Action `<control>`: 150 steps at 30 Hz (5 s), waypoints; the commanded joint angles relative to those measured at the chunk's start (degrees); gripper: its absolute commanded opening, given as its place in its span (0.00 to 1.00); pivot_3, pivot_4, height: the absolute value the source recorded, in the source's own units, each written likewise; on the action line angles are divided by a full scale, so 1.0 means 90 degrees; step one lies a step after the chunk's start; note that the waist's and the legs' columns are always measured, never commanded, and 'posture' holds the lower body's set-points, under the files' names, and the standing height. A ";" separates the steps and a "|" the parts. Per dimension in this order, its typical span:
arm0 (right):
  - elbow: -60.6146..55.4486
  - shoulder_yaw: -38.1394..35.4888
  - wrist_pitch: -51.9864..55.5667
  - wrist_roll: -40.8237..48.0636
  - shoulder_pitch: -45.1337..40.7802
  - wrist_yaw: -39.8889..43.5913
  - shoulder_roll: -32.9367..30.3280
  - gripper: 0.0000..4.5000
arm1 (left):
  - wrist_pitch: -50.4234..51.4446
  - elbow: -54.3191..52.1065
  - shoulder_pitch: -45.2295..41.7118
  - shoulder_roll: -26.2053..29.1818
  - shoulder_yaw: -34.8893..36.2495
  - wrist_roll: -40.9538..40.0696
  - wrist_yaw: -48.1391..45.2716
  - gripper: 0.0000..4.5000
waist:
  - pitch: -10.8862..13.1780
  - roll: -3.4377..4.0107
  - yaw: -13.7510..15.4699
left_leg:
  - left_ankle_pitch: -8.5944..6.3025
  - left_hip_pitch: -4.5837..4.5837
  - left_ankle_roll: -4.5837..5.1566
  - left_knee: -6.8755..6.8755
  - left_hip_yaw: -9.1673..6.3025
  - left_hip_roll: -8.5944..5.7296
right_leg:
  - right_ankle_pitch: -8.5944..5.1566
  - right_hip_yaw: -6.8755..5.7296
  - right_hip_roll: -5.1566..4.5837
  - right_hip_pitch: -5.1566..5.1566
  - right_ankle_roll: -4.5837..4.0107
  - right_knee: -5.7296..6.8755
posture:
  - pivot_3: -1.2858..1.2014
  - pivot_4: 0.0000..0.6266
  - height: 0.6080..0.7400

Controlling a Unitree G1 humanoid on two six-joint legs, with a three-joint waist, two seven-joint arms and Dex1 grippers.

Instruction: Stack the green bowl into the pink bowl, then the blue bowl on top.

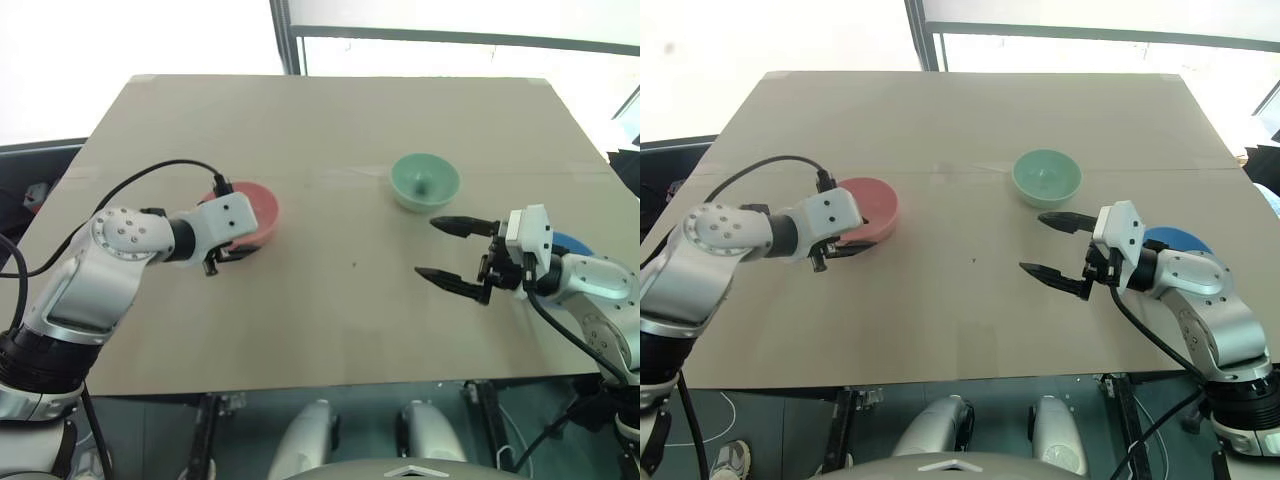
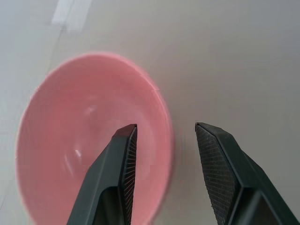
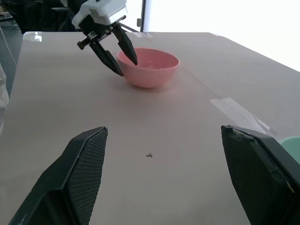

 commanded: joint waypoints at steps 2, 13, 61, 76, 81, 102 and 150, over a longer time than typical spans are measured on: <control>-0.0090 -0.0049 -0.0174 0.0006 -0.0034 0.0041 0.0022 0.90 | 0.0033 0.0043 -0.0127 -0.0239 -0.0329 0.0530 0.0362 0.35 | -0.0001 -0.0002 0.0007 | 0.0000 -0.0002 0.0000 0.0003 -0.0002 -0.0001 | 0.0000 0.0000 0.0000 0.0000 0.0000 0.0000 | 0.52 0.24 1.00; -0.0245 -0.0216 -0.0091 0.0020 0.0120 -0.0162 -0.0017 0.90 | -0.0440 0.0174 -0.0779 -0.0829 -0.0358 0.0262 0.0023 0.01 | -0.0002 -0.0004 0.0028 | 0.0000 -0.0004 0.0000 0.0010 -0.0002 0.0000 | 0.0000 -0.0001 0.0000 0.0000 0.0000 0.0001 | 0.52 0.24 1.00; 0.8053 0.2631 -0.3739 -0.5074 -0.5063 -0.1161 0.1018 0.47 | -0.0558 -0.1477 0.2677 -0.2112 0.3971 -0.5165 -0.0700 1.00 | -0.0009 -0.0012 -0.0187 | 0.0003 -0.0004 -0.0006 0.0030 -0.0008 0.0005 | 0.0008 -0.0005 -0.0005 0.0000 0.0009 -0.0005 | 0.52 0.24 1.00; 0.6318 0.1895 -0.3431 -0.4328 -0.4775 -0.0654 0.0658 0.01 | -0.1404 -0.1273 0.2679 -0.2567 0.3243 -0.4773 -0.0260 1.00 | -0.0004 -0.0004 -0.0195 | 0.0005 -0.0002 -0.0008 0.0027 0.0005 0.0008 | 0.0008 0.0004 -0.0003 -0.0003 0.0009 -0.0005 | 0.52 0.24 1.00; 0.3399 0.1548 -0.1596 -0.3207 -0.3892 0.0351 0.0281 0.01 | -0.1562 -0.0938 0.2521 -0.2584 0.3143 -0.4709 -0.0264 1.00 | -0.0006 -0.0006 -0.0177 | 0.0004 -0.0003 -0.0008 0.0021 -0.0007 0.0007 | 0.0008 -0.0002 -0.0005 -0.0001 0.0009 -0.0004 | 0.52 0.24 1.00; -0.0514 0.1454 0.1834 -0.2029 -0.2408 -0.0032 0.0644 0.51 | -0.2047 0.0086 0.2183 -0.2417 0.2840 -0.4613 -0.1106 1.00 | -0.0010 -0.0011 -0.0038 | 0.0007 -0.0002 -0.0012 -0.0006 -0.0014 0.0001 | 0.0009 -0.0003 -0.0010 -0.0015 0.0008 -0.0003 | 0.52 0.24 1.00; -0.1787 0.1190 0.3393 -0.0256 -0.1966 -0.1152 0.0616 0.02 | -0.2297 0.0722 0.1354 -0.2702 0.1884 -0.4122 -0.1382 1.00 | -0.0022 -0.0022 0.0000 | 0.0011 -0.0001 -0.0010 0.0002 0.0001 0.0008 | 0.0009 0.0003 -0.0007 -0.0010 0.0008 -0.0009 | 0.52 0.24 1.00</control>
